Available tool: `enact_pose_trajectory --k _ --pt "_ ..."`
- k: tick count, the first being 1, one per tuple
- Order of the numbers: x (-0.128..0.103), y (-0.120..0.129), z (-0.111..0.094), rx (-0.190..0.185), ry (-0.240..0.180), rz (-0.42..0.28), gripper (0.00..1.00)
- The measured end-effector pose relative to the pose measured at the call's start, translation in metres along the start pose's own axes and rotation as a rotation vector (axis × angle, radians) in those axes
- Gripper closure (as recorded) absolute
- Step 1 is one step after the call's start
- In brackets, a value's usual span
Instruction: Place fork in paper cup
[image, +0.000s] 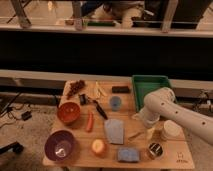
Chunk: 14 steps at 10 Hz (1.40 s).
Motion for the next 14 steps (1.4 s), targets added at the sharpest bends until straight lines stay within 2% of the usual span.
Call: enact_pose_trajectory --k 2,5,8,11,14 --pt "0.002 0.001 0.006 -0.001 -0.023 0.012 0.20" --pt "-0.002 0.001 0.011 0.062 -0.021 -0.007 0.20" --pt "-0.008 -0.002 0.017 0.090 -0.007 -0.042 0.20" --pt "-0.009 -0.003 0.027 0.078 0.018 -0.066 0.20" --pt "0.000 -0.006 0.039 0.051 0.034 -0.068 0.20"
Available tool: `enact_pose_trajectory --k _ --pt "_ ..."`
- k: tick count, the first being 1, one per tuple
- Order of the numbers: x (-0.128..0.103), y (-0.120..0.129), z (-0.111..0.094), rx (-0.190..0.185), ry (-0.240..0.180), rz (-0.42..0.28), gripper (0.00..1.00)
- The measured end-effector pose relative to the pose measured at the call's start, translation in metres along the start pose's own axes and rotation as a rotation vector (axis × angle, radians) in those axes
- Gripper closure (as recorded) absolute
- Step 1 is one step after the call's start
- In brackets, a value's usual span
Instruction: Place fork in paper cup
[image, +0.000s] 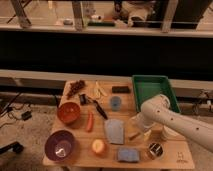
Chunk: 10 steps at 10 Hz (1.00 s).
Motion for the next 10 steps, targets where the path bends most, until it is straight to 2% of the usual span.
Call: enact_pose_trajectory --k 3,5,10 --pt "0.014 -0.001 0.004 -0.007 0.010 0.023 0.20" --pt "0.031 0.002 0.004 -0.009 0.015 0.066 0.20" --pt "0.041 0.004 0.011 -0.025 0.027 0.101 0.20"
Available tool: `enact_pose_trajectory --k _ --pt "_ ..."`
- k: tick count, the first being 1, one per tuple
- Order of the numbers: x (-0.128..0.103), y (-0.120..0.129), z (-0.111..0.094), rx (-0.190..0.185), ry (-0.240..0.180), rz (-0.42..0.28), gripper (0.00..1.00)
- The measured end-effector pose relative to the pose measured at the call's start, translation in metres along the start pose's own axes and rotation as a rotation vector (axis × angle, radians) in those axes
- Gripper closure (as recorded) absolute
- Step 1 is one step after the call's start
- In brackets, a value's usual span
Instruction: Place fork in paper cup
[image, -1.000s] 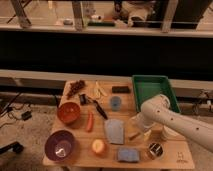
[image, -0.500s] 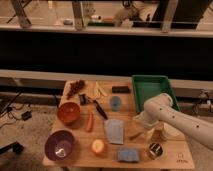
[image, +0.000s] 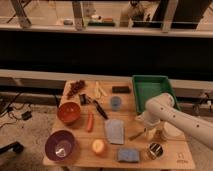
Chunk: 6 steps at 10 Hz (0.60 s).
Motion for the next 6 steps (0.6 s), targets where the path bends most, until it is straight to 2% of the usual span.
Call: enact_pose_trajectory --k 6 --pt "-0.0042 0.0027 0.0010 -0.007 0.003 -0.015 0.20"
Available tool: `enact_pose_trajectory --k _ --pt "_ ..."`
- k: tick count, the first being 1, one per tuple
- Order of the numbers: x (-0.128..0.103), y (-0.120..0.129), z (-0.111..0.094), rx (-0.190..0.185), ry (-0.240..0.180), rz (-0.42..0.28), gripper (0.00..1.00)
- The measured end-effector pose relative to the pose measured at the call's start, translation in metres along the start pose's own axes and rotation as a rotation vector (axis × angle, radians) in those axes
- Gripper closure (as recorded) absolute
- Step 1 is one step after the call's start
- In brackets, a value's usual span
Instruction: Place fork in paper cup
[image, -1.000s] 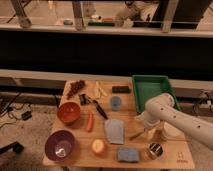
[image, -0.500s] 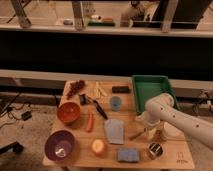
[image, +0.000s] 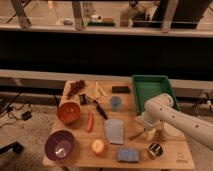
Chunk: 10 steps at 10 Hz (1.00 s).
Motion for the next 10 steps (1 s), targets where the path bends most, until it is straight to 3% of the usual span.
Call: enact_pose_trajectory --k 5,8,10 --pt "-0.0063 0.0009 0.0007 0.002 0.002 -0.028 0.21" --pt "-0.0081 0.0009 0.0018 0.001 0.001 -0.036 0.46" --pt "-0.0086 0.0031 0.0031 -0.008 -0.004 -0.034 0.51"
